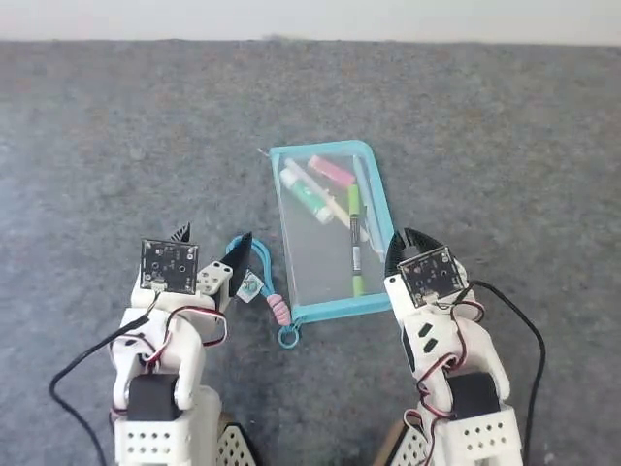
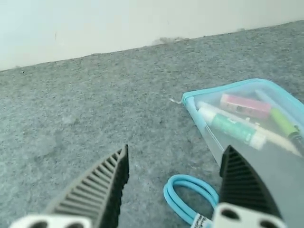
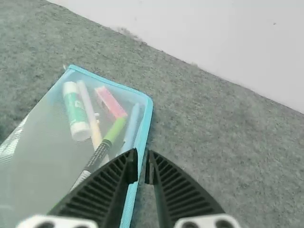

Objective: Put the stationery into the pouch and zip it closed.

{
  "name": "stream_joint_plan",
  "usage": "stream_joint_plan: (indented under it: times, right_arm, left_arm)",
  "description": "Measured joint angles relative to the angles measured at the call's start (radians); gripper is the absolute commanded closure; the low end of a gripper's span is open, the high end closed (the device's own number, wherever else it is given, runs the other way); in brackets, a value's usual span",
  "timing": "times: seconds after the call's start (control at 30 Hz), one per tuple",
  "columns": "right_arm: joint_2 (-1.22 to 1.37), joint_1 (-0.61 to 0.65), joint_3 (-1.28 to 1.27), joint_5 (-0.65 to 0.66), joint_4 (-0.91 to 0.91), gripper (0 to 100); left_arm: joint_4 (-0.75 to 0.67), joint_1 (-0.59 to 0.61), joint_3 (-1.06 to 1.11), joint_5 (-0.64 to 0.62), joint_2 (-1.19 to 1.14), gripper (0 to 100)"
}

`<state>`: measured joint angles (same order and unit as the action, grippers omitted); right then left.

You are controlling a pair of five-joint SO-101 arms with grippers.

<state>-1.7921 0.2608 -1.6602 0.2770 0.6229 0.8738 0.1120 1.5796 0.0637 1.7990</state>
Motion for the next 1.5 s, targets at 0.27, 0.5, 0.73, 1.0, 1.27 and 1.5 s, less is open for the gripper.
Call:
stream_joint_plan:
  times: [0.27, 0.5, 0.73, 1.0, 1.27, 1.5]
  right_arm:
    - [0.0, 0.0, 0.0, 0.0, 0.078, 95.4]
    - [0.0, 0.0, 0.0, 0.0, 0.233, 95.1]
    - [0.0, -0.014, 0.0, 0.0, 0.474, 95.1]
    - [0.0, -0.235, 0.0, 0.0, 0.517, 95.4]
    - [0.0, -0.428, 0.0, 0.0, 0.551, 95.6]
    - [0.0, -0.437, 0.0, 0.0, 0.588, 99.2]
  left_arm:
    - [0.04, -0.002, -0.011, -0.026, 0.0, 70]
    - [0.005, -0.002, 0.11, -0.026, 0.0, 70]
    - [0.029, 0.0, 0.112, -0.026, 0.0, 70]
    - [0.295, 0.0, 0.112, -0.026, 0.0, 70]
    - [0.365, 0.0, 0.112, -0.026, 0.0, 81]
    - [0.374, -0.002, 0.112, -0.026, 0.0, 99]
